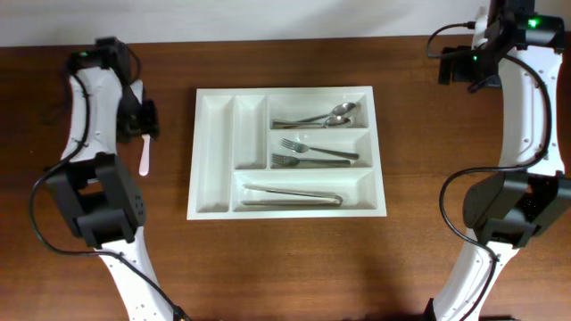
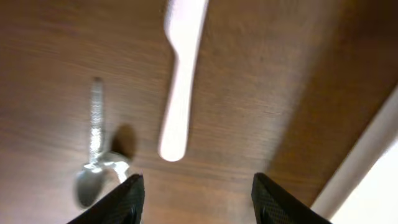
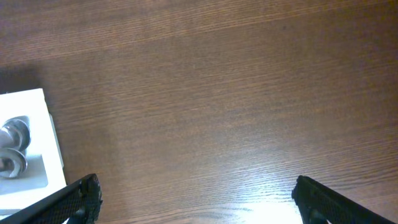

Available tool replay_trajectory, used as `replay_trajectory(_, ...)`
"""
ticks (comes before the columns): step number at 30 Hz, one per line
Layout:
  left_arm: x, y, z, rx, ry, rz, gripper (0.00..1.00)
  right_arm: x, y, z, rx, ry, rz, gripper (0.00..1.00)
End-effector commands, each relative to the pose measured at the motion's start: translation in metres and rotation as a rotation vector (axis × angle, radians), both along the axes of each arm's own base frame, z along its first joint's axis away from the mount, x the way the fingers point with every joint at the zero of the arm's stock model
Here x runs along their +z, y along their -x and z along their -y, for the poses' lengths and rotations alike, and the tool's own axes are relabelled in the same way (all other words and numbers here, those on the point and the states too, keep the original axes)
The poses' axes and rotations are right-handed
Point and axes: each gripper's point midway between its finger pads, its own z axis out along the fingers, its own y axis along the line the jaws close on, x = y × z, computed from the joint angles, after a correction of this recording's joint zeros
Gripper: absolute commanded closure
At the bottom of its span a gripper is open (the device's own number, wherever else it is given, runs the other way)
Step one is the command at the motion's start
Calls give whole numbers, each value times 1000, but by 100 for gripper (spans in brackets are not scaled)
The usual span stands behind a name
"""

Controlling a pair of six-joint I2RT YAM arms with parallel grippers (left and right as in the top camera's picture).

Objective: Pack container
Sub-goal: 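Move the left gripper back to the white plastic knife, then lower the left gripper onto the knife handle and grasp it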

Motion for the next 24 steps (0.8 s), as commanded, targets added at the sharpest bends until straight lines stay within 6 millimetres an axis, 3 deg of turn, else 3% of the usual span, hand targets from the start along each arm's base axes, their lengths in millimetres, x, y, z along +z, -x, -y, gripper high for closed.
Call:
replay_trajectory(1,-27,15,17,-26,32,-64,42,-2,0,0,-12,5,-4,1)
replay_trajectory(11,-71,29,16,-118,52,-95,43,-2,0,0,-13,5,-4,1)
replay_trajectory(24,-73,13,9,-195,41,-30,43,-2,0,0,-13,5,-4,1)
